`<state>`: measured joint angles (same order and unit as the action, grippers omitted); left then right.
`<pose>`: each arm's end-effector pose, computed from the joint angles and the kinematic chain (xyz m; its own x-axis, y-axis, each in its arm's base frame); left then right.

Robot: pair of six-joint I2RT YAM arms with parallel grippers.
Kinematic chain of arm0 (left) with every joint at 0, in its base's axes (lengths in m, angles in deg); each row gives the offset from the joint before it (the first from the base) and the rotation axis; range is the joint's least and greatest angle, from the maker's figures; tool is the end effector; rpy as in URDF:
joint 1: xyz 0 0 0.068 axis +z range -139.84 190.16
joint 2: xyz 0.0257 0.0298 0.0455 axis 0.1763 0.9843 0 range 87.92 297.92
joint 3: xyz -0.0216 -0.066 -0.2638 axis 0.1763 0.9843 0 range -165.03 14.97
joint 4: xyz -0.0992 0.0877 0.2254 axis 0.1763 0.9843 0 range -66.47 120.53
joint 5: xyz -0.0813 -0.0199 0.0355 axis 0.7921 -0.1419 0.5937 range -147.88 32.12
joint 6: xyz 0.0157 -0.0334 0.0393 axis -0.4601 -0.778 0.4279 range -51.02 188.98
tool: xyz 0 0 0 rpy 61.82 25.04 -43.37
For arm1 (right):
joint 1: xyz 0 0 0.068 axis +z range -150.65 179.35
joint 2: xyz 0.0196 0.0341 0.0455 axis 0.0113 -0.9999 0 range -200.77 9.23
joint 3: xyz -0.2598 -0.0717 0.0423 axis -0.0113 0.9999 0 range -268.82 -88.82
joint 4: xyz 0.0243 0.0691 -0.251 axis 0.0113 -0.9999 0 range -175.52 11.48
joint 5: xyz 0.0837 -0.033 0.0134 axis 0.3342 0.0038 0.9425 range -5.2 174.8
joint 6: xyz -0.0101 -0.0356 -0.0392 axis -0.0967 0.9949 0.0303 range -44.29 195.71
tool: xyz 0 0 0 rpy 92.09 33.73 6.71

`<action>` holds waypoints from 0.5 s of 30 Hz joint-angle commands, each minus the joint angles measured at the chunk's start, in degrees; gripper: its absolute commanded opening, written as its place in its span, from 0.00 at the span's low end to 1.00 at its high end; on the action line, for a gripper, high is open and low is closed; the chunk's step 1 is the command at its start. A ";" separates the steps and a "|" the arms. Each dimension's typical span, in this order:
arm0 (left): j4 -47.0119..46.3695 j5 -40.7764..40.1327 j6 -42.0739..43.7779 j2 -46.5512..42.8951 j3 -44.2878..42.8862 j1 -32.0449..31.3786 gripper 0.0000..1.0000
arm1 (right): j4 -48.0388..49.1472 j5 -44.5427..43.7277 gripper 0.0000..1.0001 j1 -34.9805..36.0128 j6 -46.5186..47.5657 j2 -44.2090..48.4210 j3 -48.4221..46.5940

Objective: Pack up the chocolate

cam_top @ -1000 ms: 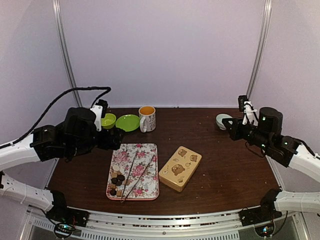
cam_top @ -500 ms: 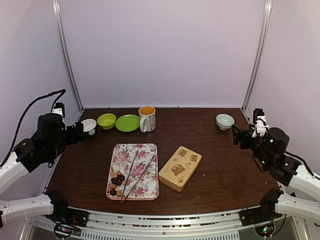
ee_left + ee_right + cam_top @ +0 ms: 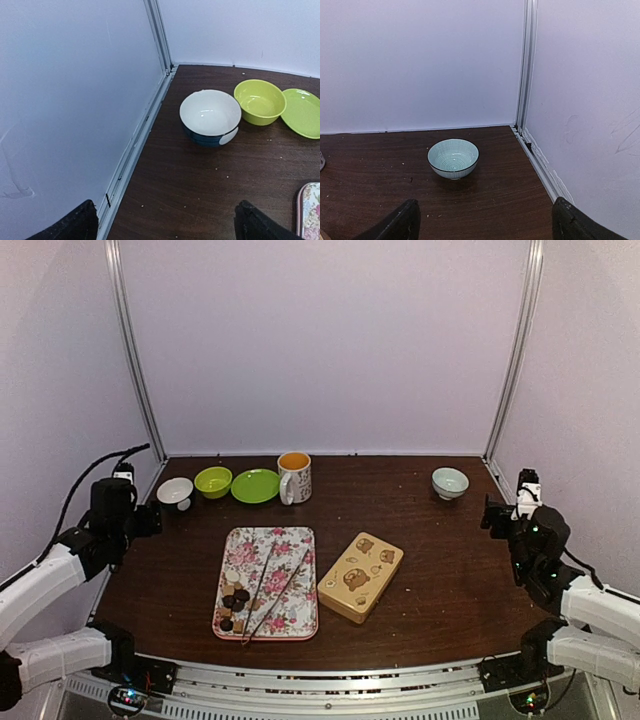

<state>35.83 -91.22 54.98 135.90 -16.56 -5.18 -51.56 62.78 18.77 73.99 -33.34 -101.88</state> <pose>0.1847 -0.0303 0.2479 -0.3912 -0.1024 -0.9146 -0.3488 0.9361 0.0444 0.1697 0.0456 0.2188 -0.0405 0.0151 -0.9991 0.0463 0.9988 0.0132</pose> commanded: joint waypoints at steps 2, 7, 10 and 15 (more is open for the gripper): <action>-19.58 3.83 7.75 4.02 4.37 2.51 0.98 | 16.92 -1.25 0.88 -3.52 3.03 -5.93 3.78; -31.26 2.10 11.89 13.18 5.42 5.27 0.98 | 26.63 5.35 0.87 -8.12 5.12 -11.29 7.12; -38.86 5.72 11.08 17.58 6.26 9.18 0.98 | 32.50 7.08 0.86 -9.53 4.76 -16.13 7.89; -52.38 10.12 12.36 24.69 8.69 12.55 0.98 | 42.76 4.94 0.85 -11.22 2.37 -24.52 8.04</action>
<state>-0.02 -85.78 65.08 156.45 -9.63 5.34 -20.26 67.87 8.90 77.56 -53.89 -94.39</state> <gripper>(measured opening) 0.978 0.857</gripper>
